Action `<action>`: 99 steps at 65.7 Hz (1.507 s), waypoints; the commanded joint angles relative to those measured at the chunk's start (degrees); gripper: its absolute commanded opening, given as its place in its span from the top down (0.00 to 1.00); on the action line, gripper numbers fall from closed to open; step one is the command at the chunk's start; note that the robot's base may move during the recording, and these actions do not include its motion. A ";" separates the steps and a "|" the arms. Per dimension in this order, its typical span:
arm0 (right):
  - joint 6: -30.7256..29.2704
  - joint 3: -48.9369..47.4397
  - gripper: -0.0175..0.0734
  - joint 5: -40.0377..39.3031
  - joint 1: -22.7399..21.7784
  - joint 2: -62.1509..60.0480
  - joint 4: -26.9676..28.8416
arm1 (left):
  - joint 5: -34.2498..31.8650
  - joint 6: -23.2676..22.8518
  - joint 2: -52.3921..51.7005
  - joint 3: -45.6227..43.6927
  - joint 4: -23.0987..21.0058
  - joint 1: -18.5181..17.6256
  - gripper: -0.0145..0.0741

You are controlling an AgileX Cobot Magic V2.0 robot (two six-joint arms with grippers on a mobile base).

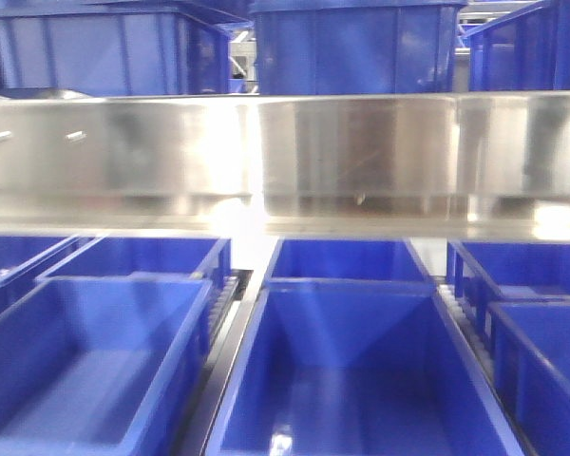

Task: Move two blue bins to right shelf middle
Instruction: 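Back the base away from the shelf holding the teal bin, then drive the base across the floor to another bin shelf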

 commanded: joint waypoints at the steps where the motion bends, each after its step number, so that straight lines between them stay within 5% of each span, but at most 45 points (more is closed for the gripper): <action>1: 0.01 -0.81 0.99 -4.69 -0.06 -1.38 0.58 | -7.02 0.34 -1.18 -0.98 -1.17 -0.19 0.96; 99: 0.01 -0.81 0.99 -4.69 -0.06 -1.38 0.58 | -9.28 0.34 -1.18 -0.98 -1.07 -0.19 0.96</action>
